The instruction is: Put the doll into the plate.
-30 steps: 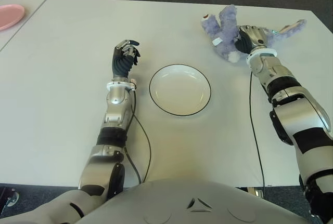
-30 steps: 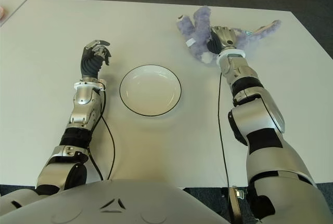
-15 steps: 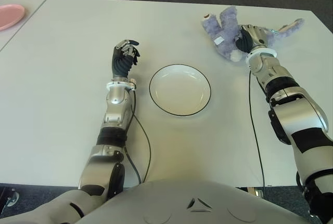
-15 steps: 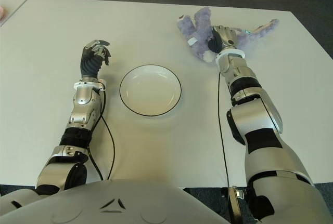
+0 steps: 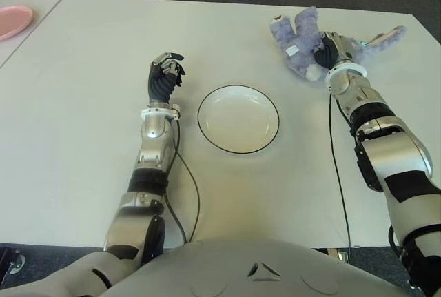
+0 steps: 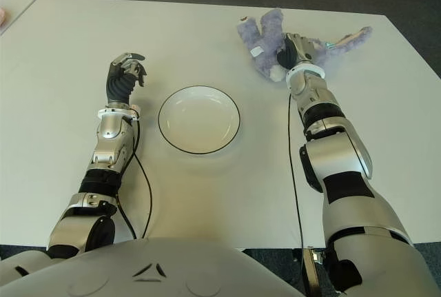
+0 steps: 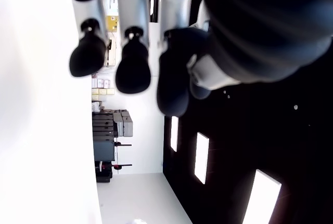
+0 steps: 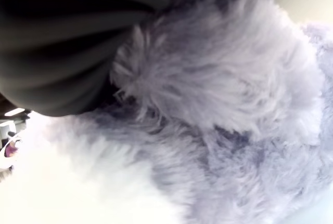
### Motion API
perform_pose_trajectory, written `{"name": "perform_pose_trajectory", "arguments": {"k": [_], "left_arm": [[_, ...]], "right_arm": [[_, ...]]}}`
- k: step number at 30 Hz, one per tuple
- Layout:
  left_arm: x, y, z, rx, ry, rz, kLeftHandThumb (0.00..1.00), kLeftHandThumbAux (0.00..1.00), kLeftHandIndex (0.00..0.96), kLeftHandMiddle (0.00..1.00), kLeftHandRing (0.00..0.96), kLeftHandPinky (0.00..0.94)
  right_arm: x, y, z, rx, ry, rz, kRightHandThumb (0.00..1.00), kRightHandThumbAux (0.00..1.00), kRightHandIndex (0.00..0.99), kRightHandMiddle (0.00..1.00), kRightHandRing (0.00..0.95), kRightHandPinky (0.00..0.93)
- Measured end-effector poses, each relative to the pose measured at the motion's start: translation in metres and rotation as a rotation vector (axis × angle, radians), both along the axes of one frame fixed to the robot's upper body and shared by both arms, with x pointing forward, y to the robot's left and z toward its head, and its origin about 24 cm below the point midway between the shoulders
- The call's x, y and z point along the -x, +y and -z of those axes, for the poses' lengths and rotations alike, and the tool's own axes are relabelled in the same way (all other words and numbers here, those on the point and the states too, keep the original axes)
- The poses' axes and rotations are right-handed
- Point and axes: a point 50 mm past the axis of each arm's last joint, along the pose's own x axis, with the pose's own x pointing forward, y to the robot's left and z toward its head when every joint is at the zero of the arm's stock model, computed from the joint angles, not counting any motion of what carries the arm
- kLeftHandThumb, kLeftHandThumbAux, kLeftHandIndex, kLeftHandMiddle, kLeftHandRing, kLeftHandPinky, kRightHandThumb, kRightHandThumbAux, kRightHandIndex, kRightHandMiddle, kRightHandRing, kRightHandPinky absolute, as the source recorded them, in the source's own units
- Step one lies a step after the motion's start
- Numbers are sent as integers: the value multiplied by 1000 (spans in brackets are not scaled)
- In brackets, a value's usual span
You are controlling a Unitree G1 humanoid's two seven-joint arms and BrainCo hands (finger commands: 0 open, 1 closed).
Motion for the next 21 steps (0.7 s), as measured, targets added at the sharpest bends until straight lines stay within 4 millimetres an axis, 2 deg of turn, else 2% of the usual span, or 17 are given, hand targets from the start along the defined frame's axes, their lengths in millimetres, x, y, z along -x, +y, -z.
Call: {"name": "perform_pose_trajectory", "arguments": {"k": [10, 21], "left_arm": [[0, 0, 0, -2, 1, 0, 715, 701, 444, 730, 756, 741], [0, 0, 1, -5, 4, 5, 714, 701, 443, 731, 756, 739]], "right_arm": [[1, 0, -3, -91, -28, 35, 954, 659, 382, 504, 519, 849], [6, -5, -15, -253, -97, 75, 953, 660, 378, 502, 520, 833]]}}
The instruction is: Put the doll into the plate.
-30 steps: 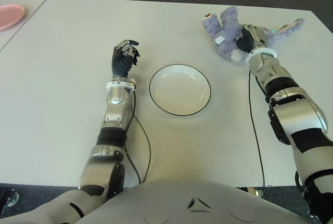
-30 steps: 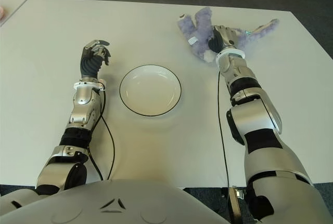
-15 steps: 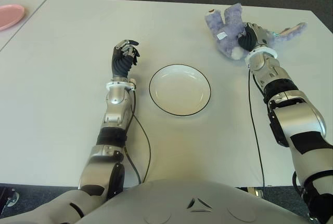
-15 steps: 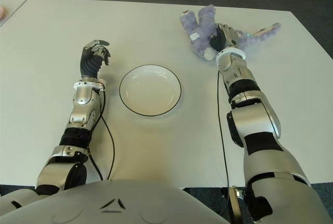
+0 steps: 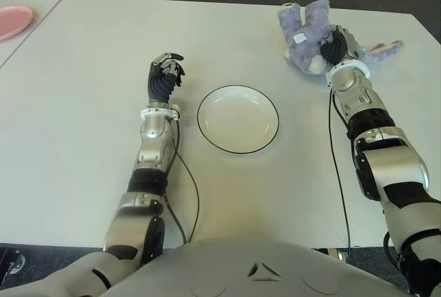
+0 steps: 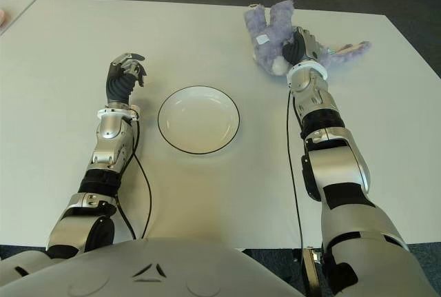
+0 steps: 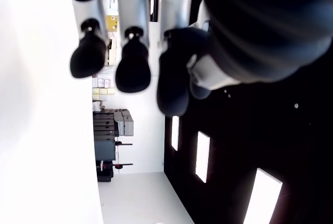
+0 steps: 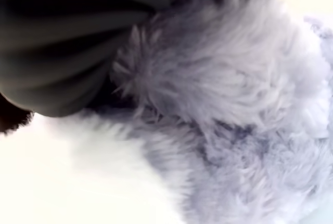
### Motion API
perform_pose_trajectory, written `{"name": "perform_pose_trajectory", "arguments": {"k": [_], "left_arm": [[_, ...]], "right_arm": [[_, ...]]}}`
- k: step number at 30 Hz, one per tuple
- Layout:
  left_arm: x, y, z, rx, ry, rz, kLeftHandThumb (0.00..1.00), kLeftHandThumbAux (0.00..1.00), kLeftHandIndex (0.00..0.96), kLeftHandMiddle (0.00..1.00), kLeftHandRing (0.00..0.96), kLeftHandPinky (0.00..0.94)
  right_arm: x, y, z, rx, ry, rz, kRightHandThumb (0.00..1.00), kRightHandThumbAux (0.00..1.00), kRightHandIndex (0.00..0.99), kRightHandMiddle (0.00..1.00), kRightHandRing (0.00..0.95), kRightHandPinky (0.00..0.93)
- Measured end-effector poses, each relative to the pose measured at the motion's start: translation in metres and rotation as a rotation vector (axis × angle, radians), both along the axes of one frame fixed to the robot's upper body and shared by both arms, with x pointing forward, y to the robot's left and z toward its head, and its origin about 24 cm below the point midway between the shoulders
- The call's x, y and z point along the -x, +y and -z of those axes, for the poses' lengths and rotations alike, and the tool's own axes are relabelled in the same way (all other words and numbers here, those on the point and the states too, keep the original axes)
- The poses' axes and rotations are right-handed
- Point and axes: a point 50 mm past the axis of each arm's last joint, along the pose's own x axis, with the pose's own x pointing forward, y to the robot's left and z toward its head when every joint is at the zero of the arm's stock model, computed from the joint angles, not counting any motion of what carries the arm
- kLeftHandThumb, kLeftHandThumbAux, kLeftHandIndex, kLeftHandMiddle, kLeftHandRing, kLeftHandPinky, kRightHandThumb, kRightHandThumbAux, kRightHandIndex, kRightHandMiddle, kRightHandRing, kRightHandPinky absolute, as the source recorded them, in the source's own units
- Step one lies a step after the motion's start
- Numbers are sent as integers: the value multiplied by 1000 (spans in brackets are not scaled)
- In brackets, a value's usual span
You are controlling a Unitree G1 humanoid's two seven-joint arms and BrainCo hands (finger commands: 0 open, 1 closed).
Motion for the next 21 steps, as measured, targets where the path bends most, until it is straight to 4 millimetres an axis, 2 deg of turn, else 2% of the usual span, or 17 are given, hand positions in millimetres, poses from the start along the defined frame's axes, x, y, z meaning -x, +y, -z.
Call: {"name": "perform_pose_trajectory", "arguments": {"k": [10, 14, 21], "left_arm": [[-1, 0, 2, -8, 9, 15, 715, 701, 443, 734, 759, 748], [-1, 1, 2, -11, 12, 15, 715, 701, 444, 741, 763, 743], [-1, 2, 3, -16, 16, 15, 715, 701, 444, 737, 759, 729]], "right_arm": [[11, -6, -10, -82, -110, 4, 953, 659, 378, 499, 521, 801], [13, -6, -13, -107, -138, -13, 953, 659, 378, 501, 522, 845], [16, -2, -22, -122, -198, -51, 953, 659, 378, 501, 526, 860]]}}
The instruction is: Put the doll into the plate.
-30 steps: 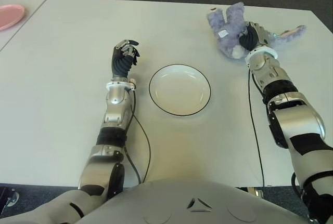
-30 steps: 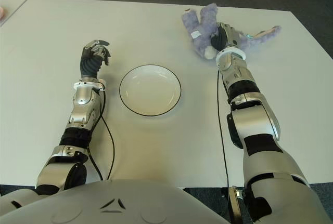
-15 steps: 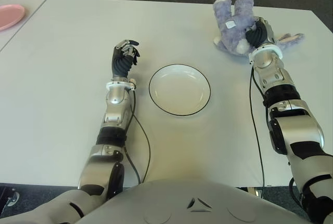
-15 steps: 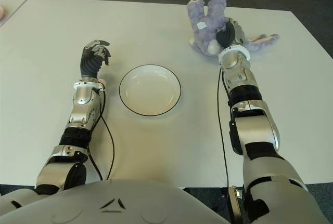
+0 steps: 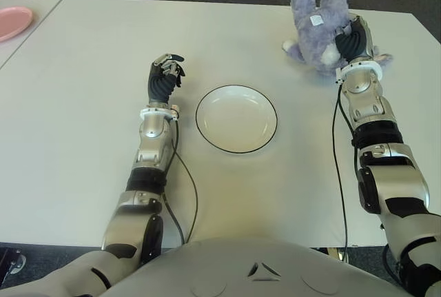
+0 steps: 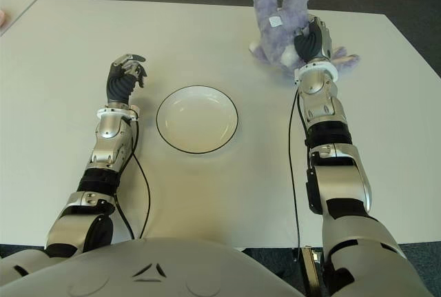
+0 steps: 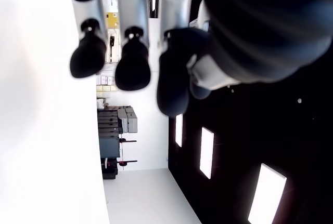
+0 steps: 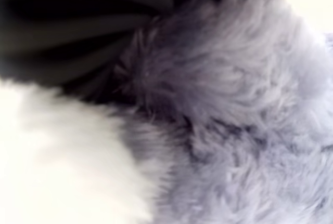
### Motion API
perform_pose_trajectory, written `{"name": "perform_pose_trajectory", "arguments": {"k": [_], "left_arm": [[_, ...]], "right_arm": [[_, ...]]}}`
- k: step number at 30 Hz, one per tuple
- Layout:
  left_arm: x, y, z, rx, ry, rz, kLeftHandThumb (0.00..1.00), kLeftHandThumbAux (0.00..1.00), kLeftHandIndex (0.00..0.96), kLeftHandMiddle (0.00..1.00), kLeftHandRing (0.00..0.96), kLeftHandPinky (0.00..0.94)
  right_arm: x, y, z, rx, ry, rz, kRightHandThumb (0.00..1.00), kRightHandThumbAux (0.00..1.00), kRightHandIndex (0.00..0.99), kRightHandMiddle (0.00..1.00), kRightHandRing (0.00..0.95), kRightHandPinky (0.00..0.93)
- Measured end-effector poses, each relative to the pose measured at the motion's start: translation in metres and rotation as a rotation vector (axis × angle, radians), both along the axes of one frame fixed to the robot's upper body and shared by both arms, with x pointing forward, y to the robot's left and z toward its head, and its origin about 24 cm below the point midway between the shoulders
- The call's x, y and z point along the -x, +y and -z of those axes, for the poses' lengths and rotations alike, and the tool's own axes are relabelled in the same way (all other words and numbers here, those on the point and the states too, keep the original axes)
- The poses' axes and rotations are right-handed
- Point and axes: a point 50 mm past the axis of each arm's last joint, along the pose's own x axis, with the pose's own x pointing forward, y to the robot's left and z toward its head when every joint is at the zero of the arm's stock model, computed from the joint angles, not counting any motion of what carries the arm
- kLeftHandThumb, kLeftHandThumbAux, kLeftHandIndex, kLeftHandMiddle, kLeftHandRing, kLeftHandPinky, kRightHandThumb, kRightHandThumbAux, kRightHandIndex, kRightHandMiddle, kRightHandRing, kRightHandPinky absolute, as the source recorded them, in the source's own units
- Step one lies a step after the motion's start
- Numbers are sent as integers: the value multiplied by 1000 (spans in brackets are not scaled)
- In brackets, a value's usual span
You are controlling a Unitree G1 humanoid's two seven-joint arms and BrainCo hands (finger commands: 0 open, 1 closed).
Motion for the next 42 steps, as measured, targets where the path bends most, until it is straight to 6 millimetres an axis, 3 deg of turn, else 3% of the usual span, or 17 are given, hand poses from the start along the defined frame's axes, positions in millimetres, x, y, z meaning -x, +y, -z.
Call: {"name": "perform_pose_trajectory", "arguments": {"k": [9, 11, 14, 17, 42], "left_arm": [[-2, -2, 1, 1, 7, 8, 716, 700, 444, 734, 759, 756], [-3, -2, 1, 1, 8, 9, 716, 700, 444, 733, 760, 748], [-4, -3, 1, 1, 12, 12, 715, 701, 443, 732, 758, 744], [-5, -4, 2, -3, 16, 14, 715, 701, 443, 734, 760, 756], [-14, -6, 5, -2, 33, 27, 716, 701, 443, 722, 747, 727]], "right_arm": [[5, 11, -13, 5, -85, -50, 953, 659, 378, 501, 524, 863], [7, 14, -15, 10, -102, -65, 895, 670, 386, 517, 727, 878], [8, 17, -18, 17, -123, -82, 868, 676, 390, 525, 822, 885], [10, 20, -22, 23, -141, -104, 859, 678, 392, 530, 856, 891], [28, 62, -54, 98, -283, -296, 853, 679, 394, 535, 879, 885]]}}
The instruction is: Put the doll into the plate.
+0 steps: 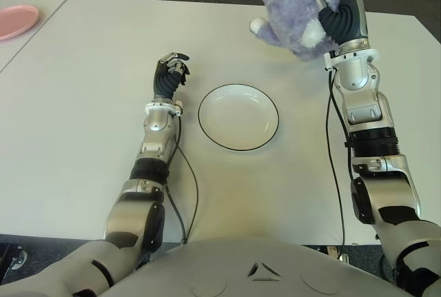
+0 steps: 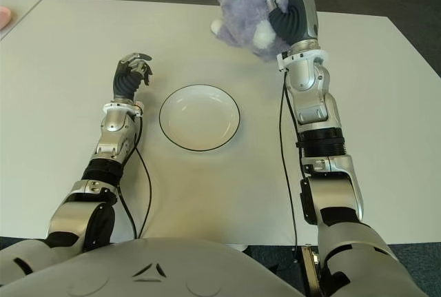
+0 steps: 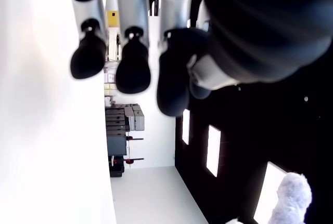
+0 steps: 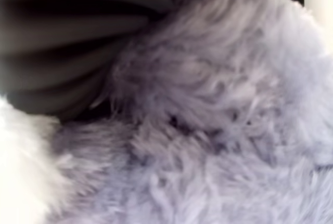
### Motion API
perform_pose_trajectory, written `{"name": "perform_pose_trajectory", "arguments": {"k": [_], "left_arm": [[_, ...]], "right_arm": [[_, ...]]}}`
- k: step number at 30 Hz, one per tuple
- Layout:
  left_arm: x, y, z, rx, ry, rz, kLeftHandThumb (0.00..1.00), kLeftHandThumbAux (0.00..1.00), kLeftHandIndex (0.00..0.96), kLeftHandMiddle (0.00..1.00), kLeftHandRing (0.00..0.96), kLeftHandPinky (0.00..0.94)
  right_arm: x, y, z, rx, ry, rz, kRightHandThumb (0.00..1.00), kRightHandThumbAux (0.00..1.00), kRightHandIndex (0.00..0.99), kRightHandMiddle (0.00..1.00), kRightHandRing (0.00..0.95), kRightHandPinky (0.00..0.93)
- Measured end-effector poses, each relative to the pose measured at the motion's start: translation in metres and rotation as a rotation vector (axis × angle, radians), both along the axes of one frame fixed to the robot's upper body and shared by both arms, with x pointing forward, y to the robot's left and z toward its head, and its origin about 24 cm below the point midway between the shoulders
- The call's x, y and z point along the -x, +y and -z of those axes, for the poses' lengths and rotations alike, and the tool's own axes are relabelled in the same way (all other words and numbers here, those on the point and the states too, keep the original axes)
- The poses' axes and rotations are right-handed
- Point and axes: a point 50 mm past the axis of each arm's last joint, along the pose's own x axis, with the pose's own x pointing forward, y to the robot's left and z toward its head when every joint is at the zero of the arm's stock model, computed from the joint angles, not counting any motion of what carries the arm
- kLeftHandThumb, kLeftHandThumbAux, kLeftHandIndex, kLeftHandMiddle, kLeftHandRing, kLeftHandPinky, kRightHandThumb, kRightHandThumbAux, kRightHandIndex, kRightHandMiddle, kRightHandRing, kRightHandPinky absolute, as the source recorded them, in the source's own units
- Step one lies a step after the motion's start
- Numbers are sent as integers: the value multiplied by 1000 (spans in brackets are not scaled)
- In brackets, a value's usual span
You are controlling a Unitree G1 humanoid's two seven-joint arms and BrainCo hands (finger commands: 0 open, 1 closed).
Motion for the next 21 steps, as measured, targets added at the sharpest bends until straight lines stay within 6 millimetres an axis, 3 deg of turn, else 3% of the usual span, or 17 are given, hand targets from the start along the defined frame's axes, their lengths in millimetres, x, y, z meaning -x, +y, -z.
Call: {"name": "perform_pose_trajectory", "arguments": {"k": [21], "left_arm": [[-8, -2, -2, 2, 7, 13, 714, 701, 443, 725, 750, 722]], "right_arm": [[21, 45, -17, 113, -64, -224, 853, 677, 401, 545, 878, 875]]}}
